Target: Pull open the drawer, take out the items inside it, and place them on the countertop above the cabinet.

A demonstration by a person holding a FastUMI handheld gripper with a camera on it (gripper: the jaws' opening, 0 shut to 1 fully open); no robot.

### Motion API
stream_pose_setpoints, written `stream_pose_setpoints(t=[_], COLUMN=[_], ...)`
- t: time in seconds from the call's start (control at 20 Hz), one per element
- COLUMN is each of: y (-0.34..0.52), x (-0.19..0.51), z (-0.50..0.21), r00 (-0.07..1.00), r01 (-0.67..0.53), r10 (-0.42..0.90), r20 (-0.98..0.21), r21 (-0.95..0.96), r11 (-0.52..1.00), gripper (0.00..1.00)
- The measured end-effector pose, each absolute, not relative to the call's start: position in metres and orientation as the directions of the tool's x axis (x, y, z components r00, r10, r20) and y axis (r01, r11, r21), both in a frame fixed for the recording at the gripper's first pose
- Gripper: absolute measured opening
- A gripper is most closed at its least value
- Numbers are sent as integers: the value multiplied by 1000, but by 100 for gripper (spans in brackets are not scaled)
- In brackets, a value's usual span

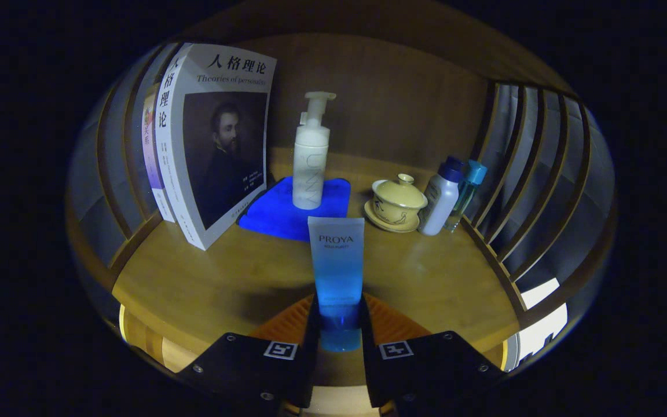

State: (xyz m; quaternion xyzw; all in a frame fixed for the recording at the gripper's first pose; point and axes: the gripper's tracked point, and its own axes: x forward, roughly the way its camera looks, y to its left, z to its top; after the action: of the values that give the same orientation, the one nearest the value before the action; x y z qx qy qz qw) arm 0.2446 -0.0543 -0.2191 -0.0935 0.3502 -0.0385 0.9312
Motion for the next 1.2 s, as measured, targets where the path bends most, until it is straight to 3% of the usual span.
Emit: stream_pose_setpoints(t=[0.15, 0.3, 0.5, 0.9, 1.2], y=[-52, -59, -60, -51, 0], x=[247, 253, 248, 173, 92], z=[-234, -230, -200, -99, -79], r00=[747, 779, 864, 971, 994], r01=[-12, 43, 99, 103, 10], r10=[-99, -94, -42, -93, -11], r20=[-657, -620, -502, -218, -109], r21=[-162, -97, 88, 31, -9], r11=[987, 994, 991, 994, 1000], gripper=[45, 49, 97, 95, 95])
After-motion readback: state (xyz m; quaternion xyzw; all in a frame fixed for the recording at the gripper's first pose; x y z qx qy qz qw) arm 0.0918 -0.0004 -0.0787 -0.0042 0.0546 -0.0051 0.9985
